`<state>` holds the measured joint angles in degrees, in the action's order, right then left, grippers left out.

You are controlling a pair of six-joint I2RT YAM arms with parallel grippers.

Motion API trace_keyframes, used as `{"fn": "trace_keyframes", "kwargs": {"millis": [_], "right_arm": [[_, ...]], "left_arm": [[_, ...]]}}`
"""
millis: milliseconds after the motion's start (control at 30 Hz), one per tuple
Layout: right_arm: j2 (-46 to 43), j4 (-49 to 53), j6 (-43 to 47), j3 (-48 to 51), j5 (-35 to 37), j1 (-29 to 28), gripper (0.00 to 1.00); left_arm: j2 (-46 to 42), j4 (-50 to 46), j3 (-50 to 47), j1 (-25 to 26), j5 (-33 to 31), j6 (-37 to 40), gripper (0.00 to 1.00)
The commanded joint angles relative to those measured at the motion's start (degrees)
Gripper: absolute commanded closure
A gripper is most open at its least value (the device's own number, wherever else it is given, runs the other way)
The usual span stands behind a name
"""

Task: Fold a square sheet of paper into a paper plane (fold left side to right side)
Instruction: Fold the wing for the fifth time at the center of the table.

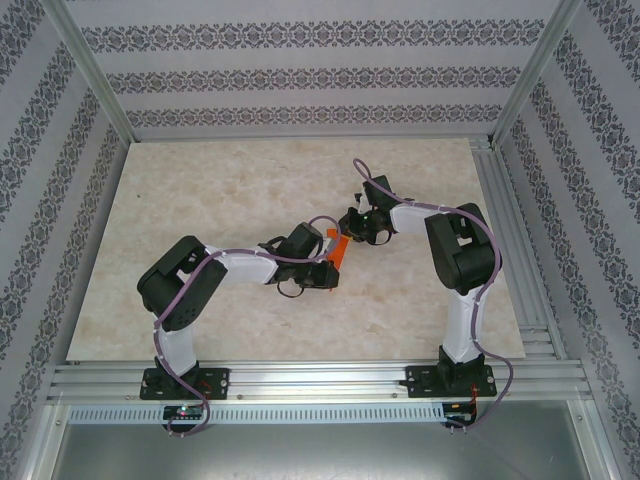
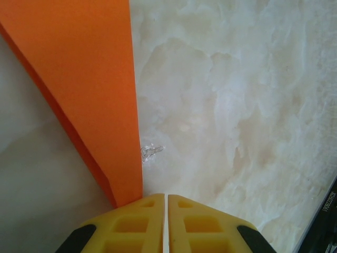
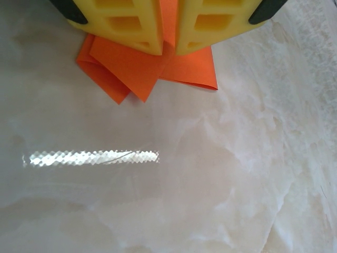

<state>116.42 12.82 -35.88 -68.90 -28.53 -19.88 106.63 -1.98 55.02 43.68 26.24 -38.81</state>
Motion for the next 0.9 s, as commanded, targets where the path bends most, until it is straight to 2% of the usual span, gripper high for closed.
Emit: {"fn": "trace_keyframes", "kwargs": {"millis": [0, 267, 600, 733, 867], "right_arm": [[3.13, 4.59, 1.95, 0.44, 4.98, -0.22, 0.84], [2.01, 3.56, 2.07, 0.02, 3.54, 0.1, 0.84], [1.26, 4.89, 2.7, -0.88, 3.78, 0.18, 0.84], [1.1, 4.63, 3.07, -0.95, 3.25, 0.45, 0.84], [-2.01, 2.98, 2.63, -0.79, -0.48, 1.51, 0.84]], "left_arm": [[1.5, 0.35, -0.4, 1.14, 0.05, 0.37, 0.88], [1.74, -3.0, -0.82, 2.79, -2.04, 0.41, 0.88], [1.59, -2.18, -3.96, 3.22, -4.7, -2.04, 0.88], [1.82, -1.61, -4.76, 3.17, -4.14, -2.72, 0.89], [1.83, 2.19, -7.55, 3.19, -2.81, -4.85, 0.89]]}}
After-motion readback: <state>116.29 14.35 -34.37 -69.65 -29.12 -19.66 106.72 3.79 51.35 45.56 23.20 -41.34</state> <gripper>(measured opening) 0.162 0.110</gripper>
